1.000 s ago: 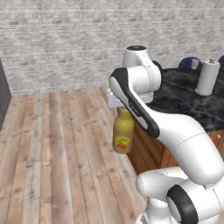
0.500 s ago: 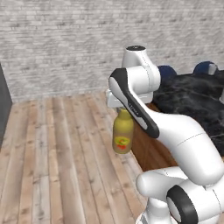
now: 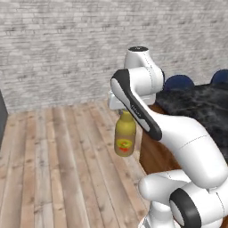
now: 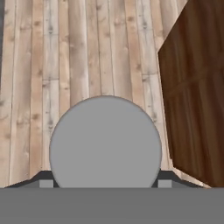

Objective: There is a wine glass and glass cup on the dining counter. Place the wine bottle next to the wine glass and the juice bottle next to the glass cup.

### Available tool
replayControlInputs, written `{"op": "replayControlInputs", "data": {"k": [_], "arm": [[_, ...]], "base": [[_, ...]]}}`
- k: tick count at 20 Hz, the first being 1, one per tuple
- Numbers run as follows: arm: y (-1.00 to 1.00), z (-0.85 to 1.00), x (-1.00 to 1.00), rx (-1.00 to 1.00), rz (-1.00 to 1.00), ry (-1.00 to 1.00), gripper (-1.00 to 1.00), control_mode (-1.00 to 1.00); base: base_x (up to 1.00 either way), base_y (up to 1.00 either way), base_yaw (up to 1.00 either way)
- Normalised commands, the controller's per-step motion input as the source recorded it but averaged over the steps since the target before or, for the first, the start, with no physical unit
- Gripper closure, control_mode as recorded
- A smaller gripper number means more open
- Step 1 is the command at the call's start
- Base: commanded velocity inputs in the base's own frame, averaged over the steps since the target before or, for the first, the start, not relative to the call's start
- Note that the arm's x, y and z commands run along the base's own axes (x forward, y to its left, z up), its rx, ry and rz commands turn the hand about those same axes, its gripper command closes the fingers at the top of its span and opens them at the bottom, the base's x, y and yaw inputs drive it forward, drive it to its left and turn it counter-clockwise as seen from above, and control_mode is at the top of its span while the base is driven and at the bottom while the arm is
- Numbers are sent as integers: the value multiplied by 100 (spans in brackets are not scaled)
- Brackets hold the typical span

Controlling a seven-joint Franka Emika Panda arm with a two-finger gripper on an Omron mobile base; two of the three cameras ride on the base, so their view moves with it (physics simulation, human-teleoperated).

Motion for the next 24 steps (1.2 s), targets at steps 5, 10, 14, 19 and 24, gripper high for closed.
{"op": "replayControlInputs", "data": {"k": [5, 10, 14, 19, 24], "arm": [[0, 0, 0, 0, 0, 0, 100, 100], [0, 0, 0, 0, 0, 0, 100, 100], [0, 0, 0, 0, 0, 0, 100, 100], [0, 0, 0, 0, 0, 0, 100, 100], [0, 0, 0, 0, 0, 0, 100, 100]], "base": [[74, 35, -5], [74, 31, -6], [81, 34, -12], [80, 34, -12], [81, 34, -12]]}}
